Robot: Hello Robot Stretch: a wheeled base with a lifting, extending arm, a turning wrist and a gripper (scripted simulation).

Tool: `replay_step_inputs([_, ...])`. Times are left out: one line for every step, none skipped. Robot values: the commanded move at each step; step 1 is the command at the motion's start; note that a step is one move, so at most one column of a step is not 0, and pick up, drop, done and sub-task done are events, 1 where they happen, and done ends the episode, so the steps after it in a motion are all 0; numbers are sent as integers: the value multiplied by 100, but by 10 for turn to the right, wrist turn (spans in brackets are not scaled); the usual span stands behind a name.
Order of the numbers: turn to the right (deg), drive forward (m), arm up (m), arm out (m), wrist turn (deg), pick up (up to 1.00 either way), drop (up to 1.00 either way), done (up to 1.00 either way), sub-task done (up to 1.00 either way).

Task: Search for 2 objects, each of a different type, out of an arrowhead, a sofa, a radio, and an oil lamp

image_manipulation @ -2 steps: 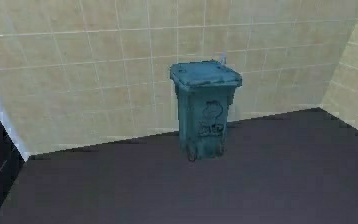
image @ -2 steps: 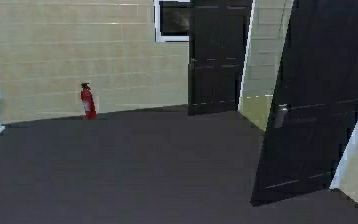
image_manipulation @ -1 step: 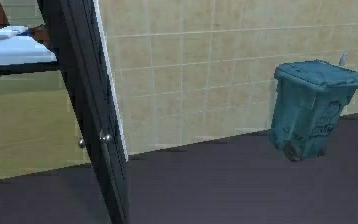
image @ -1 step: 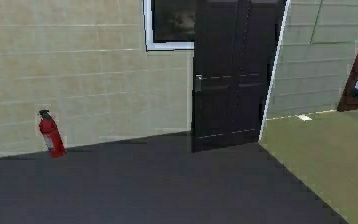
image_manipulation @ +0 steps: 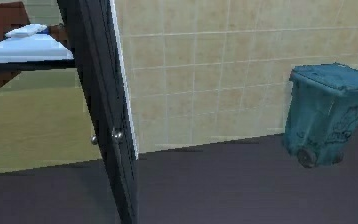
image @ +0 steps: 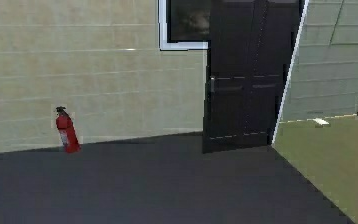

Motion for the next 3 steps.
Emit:
replay_step_inputs([0,40,0,0,0,0,0,0,0])
replay_step_inputs([300,0,0,0,0,0,0,0,0])
replay_step_inputs([0,45,0,0,0,0,0,0,0])
